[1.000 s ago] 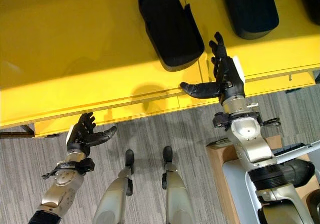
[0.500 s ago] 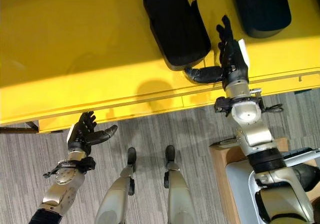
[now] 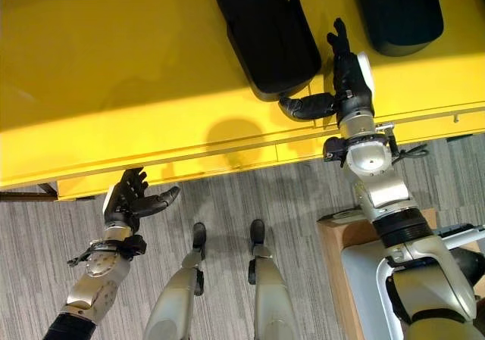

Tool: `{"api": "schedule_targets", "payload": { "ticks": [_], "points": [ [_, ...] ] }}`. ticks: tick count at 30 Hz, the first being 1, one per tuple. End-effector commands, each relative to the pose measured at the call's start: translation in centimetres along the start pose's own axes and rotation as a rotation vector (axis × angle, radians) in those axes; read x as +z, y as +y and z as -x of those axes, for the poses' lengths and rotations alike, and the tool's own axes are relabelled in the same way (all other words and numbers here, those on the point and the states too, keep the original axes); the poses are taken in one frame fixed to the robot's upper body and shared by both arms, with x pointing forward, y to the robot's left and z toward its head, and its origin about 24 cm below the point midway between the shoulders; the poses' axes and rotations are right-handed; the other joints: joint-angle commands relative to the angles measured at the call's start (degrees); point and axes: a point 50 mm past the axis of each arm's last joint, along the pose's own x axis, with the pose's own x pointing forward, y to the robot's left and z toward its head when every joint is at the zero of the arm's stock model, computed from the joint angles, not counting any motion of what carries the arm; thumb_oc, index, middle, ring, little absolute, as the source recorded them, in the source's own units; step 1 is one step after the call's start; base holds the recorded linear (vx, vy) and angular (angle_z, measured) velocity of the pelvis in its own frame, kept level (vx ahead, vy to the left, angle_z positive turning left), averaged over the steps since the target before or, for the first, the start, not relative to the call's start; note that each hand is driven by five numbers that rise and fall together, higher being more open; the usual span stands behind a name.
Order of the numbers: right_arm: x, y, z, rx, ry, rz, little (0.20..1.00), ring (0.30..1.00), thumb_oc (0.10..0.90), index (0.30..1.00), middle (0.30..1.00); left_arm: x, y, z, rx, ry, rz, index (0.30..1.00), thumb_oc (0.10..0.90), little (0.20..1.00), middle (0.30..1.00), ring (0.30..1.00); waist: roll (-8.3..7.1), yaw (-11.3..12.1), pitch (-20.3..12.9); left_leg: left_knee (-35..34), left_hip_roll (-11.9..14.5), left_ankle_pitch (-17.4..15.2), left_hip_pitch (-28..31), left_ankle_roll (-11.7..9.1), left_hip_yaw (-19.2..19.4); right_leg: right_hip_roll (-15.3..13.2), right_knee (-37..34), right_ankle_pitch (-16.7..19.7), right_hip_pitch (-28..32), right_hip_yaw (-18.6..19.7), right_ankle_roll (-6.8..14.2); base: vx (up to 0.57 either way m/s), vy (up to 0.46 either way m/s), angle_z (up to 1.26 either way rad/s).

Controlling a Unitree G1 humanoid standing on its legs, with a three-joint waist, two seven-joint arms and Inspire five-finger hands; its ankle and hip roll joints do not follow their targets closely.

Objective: Move parts from the plastic box to the shelf.

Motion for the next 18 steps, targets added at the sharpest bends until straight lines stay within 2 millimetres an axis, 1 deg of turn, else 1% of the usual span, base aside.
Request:
{"api": "schedule_targets", "payload": {
  "ticks": [1,7,10,18],
  "points": [
    [3.2,0.4,-1.5,0.058,-0.131,0.057,1.0,1.0,0.9,1.0,1.0,2.0,-0.4,0.5,-0.03,-0.143,0.027,1.0,0.9,1.0,1.0,1.0,-1.39,1.83,-5.75,-2.44,4.44,-0.83,4.43,-1.32,-2.12,-2.67,3.66,-2.57,1.14,0.4,3.7,0.0,0.021,0.05],
    [2.6,1.2,-1.9,0.113,-0.091,0.09,1.0,1.0,0.9,1.0,1.0,2.1,-0.4,0.5,-0.029,-0.144,0.03,1.0,0.9,1.0,1.0,1.0,-1.7,2.55,-5.24,-2.11,4.11,-0.87,3.79,-1.15,-2.57,-2.91,3.6,-2.36,1.05,0.18,3.73,0.0,0.0,0.0],
    [2.7,1.9,-2.0,0.153,-0.09,0.109,1.0,1.0,0.9,1.0,1.0,2.2,-0.3,0.4,-0.024,-0.151,0.03,1.0,0.9,1.0,1.0,1.0,-1.99,2.8,-5.09,-1.96,4.11,-0.89,3.49,-1.17,-2.73,-2.93,3.5,-2.28,0.97,0.13,3.78,0.0,0.0,0.0],
    [3.3,2.8,-2.4,0.21,-0.106,0.176,1.0,1.0,0.9,1.0,1.0,2.5,-0.1,0.3,-0.009,-0.167,0.028,1.0,0.9,1.0,1.0,1.0,-2.79,3.52,-4.96,-1.78,4.1,-0.96,3.28,-1.17,-3.15,-3.09,3.02,-2.16,1.34,-0.16,3.82,0.0,0.003,0.01]
  ]
}}
